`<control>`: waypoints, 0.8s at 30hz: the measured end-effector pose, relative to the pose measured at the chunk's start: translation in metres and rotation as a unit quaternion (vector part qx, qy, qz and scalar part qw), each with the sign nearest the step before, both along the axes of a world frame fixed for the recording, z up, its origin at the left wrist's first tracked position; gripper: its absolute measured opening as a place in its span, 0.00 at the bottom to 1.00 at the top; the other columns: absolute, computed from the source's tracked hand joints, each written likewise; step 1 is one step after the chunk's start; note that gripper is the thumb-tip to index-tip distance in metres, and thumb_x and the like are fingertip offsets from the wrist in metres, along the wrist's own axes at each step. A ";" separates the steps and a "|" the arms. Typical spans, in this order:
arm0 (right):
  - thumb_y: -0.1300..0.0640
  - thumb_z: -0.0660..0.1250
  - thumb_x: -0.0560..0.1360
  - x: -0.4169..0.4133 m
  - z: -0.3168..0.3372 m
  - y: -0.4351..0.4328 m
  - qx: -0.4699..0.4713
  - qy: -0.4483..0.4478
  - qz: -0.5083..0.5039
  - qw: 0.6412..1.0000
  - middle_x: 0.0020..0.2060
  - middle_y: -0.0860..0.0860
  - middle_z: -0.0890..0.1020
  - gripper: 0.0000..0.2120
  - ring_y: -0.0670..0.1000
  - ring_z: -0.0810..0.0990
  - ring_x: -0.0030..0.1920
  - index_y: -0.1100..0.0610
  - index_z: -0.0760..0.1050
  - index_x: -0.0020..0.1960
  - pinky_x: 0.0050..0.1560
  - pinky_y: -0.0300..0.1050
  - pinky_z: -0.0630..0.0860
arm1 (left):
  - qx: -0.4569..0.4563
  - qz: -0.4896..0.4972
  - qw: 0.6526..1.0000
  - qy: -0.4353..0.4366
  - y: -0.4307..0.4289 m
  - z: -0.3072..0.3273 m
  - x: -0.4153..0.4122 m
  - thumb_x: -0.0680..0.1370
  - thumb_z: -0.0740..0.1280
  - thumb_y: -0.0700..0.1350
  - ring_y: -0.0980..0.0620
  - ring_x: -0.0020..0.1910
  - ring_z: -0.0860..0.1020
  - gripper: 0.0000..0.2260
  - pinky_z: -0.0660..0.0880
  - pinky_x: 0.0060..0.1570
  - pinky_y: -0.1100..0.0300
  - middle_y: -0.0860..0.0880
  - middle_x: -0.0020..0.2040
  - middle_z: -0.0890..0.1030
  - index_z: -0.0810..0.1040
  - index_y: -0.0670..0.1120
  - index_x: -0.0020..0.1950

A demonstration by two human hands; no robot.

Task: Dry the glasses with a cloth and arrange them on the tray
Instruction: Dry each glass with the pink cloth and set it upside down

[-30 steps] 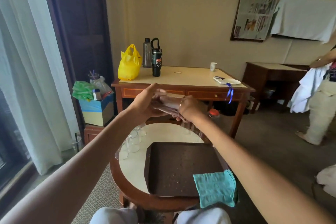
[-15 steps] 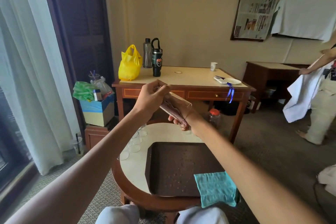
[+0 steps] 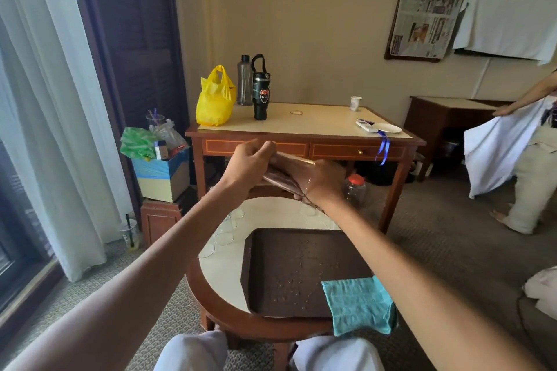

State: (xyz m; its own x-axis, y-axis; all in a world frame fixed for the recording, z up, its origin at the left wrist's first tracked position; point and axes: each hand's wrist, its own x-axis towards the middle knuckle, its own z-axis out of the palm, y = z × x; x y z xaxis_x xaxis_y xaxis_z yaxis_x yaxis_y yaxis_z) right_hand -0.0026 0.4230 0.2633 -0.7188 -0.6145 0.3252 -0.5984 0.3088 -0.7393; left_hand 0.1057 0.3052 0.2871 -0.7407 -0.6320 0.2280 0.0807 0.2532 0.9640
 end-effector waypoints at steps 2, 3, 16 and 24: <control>0.40 0.64 0.79 0.009 0.007 0.003 -0.015 -0.317 0.099 0.943 0.30 0.50 0.81 0.21 0.42 0.70 0.18 0.56 0.79 0.41 0.17 0.35 0.64 | -0.071 0.021 0.996 0.050 0.003 0.000 0.004 0.82 0.66 0.46 0.53 0.40 0.79 0.08 0.79 0.41 0.60 0.48 0.40 0.81 0.80 0.42 0.48; 0.39 0.62 0.79 0.011 0.008 0.004 -0.009 -0.355 0.123 0.927 0.31 0.51 0.82 0.23 0.42 0.69 0.18 0.57 0.80 0.43 0.18 0.35 0.63 | -0.080 0.022 0.995 0.064 0.002 -0.001 0.004 0.82 0.66 0.45 0.54 0.40 0.78 0.08 0.76 0.39 0.62 0.49 0.40 0.80 0.81 0.42 0.48; 0.56 0.69 0.69 0.010 0.009 0.006 -0.020 0.376 -0.052 0.925 0.22 0.46 0.73 0.08 0.51 0.71 0.24 0.56 0.77 0.31 0.23 0.34 0.53 | 0.203 -0.093 0.974 -0.036 -0.007 -0.007 0.011 0.82 0.64 0.46 0.44 0.42 0.85 0.08 0.84 0.44 0.47 0.41 0.43 0.84 0.78 0.42 0.53; 0.32 0.65 0.74 0.015 -0.004 -0.001 0.009 -0.302 0.116 0.946 0.31 0.53 0.81 0.27 0.47 0.73 0.24 0.57 0.81 0.42 0.22 0.37 0.66 | -0.086 -0.013 0.993 0.075 -0.006 -0.011 0.008 0.74 0.67 0.53 0.49 0.41 0.80 0.11 0.78 0.42 0.54 0.50 0.38 0.80 0.79 0.45 0.43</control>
State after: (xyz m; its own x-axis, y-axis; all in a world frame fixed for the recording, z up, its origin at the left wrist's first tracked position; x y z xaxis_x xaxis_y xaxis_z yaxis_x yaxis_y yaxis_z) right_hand 0.0128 0.4220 0.2594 -0.6162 -0.7794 -0.1131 -0.1221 0.2364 -0.9640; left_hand 0.1136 0.2988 0.2760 -0.7057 -0.5551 0.4403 0.2286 0.4098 0.8831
